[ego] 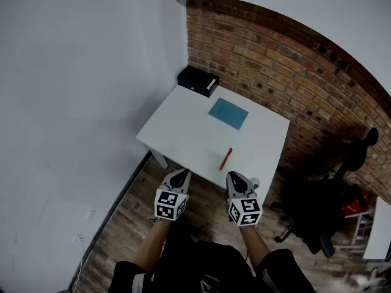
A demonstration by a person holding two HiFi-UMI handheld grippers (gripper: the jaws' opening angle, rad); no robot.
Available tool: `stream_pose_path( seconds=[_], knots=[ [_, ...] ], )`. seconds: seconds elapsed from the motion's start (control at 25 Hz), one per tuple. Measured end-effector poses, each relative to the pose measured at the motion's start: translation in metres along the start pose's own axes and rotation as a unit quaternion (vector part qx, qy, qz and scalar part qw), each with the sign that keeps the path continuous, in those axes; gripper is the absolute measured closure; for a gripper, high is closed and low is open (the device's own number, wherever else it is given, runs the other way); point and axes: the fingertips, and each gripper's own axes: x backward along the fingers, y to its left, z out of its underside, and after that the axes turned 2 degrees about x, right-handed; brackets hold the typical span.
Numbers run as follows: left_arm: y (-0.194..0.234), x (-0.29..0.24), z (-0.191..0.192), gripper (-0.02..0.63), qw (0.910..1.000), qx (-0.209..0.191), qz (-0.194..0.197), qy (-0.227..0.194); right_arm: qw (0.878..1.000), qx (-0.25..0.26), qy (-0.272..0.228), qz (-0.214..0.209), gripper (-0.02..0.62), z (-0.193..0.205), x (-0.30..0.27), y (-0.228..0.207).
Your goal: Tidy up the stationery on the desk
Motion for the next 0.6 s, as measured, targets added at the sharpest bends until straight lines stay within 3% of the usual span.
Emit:
stream_pose_path(
  seconds=[0.6],
  knots=[
    [0.129,-0.091,-0.057,0.583,0.9933,-0.031,0.108,0.028,0.996,-0.011,0.004,0.085,0.569,-0.054,-0.145,0.013]
  ],
)
